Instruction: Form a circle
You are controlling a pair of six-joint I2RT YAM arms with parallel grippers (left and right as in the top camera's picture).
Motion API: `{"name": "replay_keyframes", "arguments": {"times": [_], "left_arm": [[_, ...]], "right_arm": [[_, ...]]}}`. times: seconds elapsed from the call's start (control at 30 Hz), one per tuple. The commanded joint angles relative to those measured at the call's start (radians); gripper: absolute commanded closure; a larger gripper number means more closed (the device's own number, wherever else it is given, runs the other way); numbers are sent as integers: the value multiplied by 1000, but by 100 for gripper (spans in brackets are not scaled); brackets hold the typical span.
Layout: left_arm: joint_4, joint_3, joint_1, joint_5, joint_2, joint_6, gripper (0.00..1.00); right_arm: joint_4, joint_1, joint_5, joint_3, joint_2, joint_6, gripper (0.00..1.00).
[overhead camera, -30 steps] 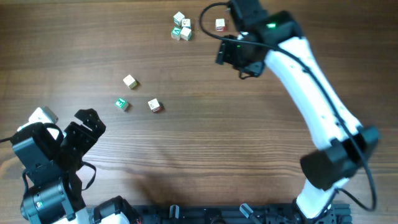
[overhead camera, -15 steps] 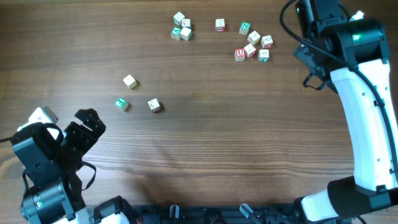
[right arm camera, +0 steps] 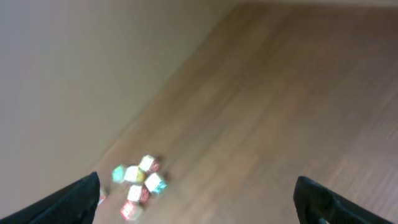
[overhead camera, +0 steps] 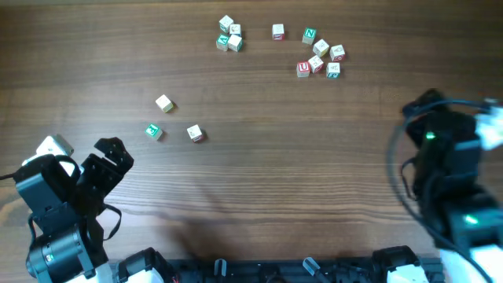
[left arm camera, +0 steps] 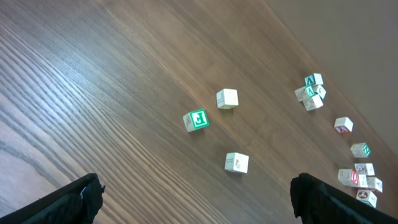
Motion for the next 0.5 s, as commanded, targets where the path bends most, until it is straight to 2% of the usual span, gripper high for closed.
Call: {"name": "replay_keyframes", "arguments": {"times": [0.0, 0.1, 0.2, 0.3, 0.4, 0.47], "left_arm": [[2, 1, 8, 5, -1, 23, 0], [2, 1, 8, 5, -1, 23, 0], [2, 1, 8, 5, -1, 23, 0], [2, 1, 8, 5, -1, 23, 0], [2, 1, 8, 5, -1, 23, 0], [2, 1, 8, 5, -1, 23, 0]], "right_arm": [[245, 2, -208, -220, 45, -228, 0], [374, 2, -203, -288, 136, -229, 0], [370, 2, -203, -289, 261, -229, 0], [370, 2, -232, -288, 294, -229, 0], [343, 2, -253, -288, 165, -270, 0], [269, 2, -253, -289, 9, -334, 0]]}}
